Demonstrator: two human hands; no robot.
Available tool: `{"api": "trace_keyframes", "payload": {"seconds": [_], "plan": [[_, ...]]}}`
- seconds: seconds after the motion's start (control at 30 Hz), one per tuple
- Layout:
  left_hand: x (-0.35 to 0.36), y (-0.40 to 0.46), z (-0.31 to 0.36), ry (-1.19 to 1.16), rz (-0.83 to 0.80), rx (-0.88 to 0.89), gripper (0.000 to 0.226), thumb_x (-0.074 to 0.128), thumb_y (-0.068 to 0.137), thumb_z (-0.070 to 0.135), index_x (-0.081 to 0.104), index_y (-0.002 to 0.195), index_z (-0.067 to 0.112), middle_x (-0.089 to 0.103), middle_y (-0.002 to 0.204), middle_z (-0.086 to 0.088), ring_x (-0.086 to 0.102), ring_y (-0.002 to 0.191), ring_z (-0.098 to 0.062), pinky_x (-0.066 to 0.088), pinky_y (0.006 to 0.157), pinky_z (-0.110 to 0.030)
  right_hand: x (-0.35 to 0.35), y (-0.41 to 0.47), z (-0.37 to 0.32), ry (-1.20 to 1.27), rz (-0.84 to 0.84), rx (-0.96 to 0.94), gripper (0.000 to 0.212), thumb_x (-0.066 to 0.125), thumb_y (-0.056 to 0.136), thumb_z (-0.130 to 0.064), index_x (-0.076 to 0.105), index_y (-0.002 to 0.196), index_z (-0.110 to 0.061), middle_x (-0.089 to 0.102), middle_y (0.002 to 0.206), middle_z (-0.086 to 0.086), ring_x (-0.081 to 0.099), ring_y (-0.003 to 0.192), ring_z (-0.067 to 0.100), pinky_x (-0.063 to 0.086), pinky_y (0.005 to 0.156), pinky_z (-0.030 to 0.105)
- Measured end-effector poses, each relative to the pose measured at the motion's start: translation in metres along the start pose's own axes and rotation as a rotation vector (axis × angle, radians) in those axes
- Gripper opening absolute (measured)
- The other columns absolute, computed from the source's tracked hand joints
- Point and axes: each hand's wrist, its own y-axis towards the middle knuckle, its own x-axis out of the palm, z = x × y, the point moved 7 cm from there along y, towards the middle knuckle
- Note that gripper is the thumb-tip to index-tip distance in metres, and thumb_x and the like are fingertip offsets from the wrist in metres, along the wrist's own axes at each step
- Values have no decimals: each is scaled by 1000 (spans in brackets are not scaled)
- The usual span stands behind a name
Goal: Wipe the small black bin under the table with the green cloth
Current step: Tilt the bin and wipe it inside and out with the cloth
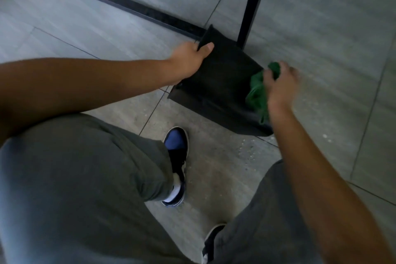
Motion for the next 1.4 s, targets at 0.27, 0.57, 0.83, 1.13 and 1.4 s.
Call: {"api": "trace_keyframes", "payload": {"seconds": [0.27, 0.57, 0.83, 1.13, 1.4], "plan": [[5, -6, 11, 36, 2, 55, 46, 50, 104, 47, 70, 106, 6, 69, 93, -3, 67, 88, -14, 54, 80, -26, 0, -67, -38, -96, 197, -437, 37, 61, 98, -42, 65, 128, -22, 58, 131, 18, 62, 109, 37, 47, 88, 37], [-6, -7, 9, 36, -15, 56, 50, 48, 104, 50, 70, 107, 6, 72, 99, -10, 70, 92, -18, 56, 85, -33, -48, -29, -26, 66, 222, -246, 33, 67, 87, -36, 68, 111, -13, 66, 108, 1, 59, 97, 16, 41, 82, 24], [-3, -7, 9, 26, -57, 37, 52, 46, 102, 56, 71, 112, 12, 73, 108, -7, 70, 99, -18, 55, 99, -39, -28, -30, 52, -35, 210, 163, 38, 53, 99, -40, 63, 127, -16, 55, 135, 15, 61, 113, 37, 45, 87, 38], [13, -9, 27, -6, -13, 103, 61, 39, 107, 50, 58, 59, 17, 62, 56, 7, 59, 51, 0, 46, 60, -18, 11, -79, -145, 245, 214, -528, 20, 63, 88, -30, 71, 89, -12, 64, 98, 7, 53, 78, 8, 32, 62, 18], [-2, -5, 19, 20, -31, 89, 57, 43, 106, 48, 72, 111, 0, 74, 104, -16, 73, 93, -20, 58, 91, -32, -2, -73, -22, -203, -11, -143, 31, 59, 94, -43, 66, 113, -19, 59, 123, 11, 59, 92, 27, 36, 74, 31]]}}
